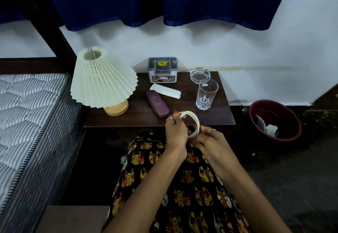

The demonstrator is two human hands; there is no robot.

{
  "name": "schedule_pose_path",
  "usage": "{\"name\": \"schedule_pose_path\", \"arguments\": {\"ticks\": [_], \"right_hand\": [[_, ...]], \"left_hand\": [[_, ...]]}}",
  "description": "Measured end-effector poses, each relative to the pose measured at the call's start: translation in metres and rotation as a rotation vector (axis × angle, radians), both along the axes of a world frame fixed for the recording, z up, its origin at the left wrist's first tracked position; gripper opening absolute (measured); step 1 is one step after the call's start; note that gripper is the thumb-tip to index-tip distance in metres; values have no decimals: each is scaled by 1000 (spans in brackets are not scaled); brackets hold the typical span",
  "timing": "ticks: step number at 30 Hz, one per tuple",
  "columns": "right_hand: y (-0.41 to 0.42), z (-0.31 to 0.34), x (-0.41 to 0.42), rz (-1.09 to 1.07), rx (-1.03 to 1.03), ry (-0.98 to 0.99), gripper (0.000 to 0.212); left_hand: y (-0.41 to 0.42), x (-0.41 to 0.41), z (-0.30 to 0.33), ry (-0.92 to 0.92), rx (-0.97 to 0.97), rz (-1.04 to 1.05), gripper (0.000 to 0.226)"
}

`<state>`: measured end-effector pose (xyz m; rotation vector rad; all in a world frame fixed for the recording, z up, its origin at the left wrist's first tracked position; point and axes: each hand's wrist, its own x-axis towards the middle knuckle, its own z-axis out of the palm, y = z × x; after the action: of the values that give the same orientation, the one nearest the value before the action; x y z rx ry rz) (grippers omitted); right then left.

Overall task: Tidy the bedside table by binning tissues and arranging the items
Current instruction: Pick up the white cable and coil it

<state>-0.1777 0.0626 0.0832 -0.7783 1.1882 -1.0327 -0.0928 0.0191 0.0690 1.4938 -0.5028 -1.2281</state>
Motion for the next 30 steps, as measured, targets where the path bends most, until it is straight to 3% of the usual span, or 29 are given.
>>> {"name": "schedule_pose_path", "arguments": {"ticks": [6, 13, 24, 30], "right_hand": [[-20, -23, -20, -265, 99, -73, 11], [-61, -60, -58, -401, 36, 315, 14], [-118, -94, -98, -349, -138, 825, 20], [-147, -109, -113, -164, -171, 988, 21]], "left_hand": [[-16, -36, -19, -27, 67, -115, 33], [-46, -74, -43, -67, 83, -169, 19], [-91, -109, -79, -312, 41, -203, 27], [-104, -105, -94, -530, 90, -346, 29]]}}
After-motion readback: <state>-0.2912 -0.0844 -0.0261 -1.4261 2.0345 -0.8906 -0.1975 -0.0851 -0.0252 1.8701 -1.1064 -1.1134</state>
